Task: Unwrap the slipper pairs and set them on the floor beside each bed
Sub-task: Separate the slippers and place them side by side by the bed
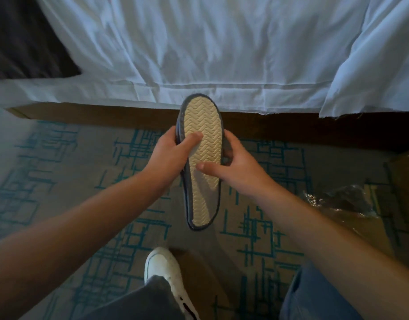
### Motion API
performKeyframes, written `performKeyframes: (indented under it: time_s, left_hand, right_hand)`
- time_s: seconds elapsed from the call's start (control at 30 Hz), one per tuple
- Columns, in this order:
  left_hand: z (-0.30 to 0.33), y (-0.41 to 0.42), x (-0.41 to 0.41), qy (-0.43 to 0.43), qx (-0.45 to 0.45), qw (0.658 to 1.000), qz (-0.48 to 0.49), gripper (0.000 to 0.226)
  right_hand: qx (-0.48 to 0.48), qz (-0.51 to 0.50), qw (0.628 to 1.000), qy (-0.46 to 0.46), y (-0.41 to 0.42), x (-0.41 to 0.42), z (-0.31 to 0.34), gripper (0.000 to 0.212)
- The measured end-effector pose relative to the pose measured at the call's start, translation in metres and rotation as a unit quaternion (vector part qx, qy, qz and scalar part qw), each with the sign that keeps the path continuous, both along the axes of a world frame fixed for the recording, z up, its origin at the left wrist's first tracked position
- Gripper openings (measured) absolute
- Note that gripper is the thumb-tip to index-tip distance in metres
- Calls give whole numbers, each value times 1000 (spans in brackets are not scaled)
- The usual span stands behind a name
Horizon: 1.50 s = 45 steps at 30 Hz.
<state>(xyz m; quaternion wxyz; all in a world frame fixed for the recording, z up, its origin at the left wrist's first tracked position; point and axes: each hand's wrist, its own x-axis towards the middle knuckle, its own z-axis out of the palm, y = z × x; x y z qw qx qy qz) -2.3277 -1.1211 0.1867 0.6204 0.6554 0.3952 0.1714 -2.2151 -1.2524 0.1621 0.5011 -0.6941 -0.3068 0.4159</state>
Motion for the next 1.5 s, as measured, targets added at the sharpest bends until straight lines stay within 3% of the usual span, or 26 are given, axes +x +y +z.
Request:
performKeyframes:
  time_s: [0.07,0.3,0.5,0.63,0.77,0.97,1.1,1.27,1.37,1.43,1.5]
  left_hand:
    - [6,0,-2,4,9,1000,9,43]
    - [20,4,-11,-2,-64,997,-30,44]
    - [15,14,-38,-30,-152,984,-84,92]
    - [-1,24,-57,-81,-201,972,-90,82]
    - [-23,31,-67,-67,-195,978,-39,63]
    - [-41,37,-74,-67,-212,974,36,63]
    - [-54,42,-78,-26,-150,984,95,27]
    - [-59,55,-104,2,-113,987,114,24]
    - [-63,64,-120,10,-103,985,137,21]
    - [-71,71,-129,21,-92,983,158,19]
    - [-82,79,-137,47,-70,979,183,14]
  right_hand:
    - [21,-9,1000,0,4,-10,2,111]
    - [35,27,999,-5,16,-28,8,108]
    - [24,88,996,1,33,-40,12,116]
    - [9,124,992,5,44,-42,4,115]
    - [-15,120,993,4,47,-45,-11,101]
    - [-78,155,981,87,43,-27,-19,96]
    - [-79,138,981,113,36,-11,-26,72]
    - [-75,-3,980,186,31,7,-25,58]
    - [-124,-61,989,53,31,13,-37,26]
    - [-149,-87,985,11,30,13,-52,5]
    - [-182,-87,979,-20,27,16,-70,3]
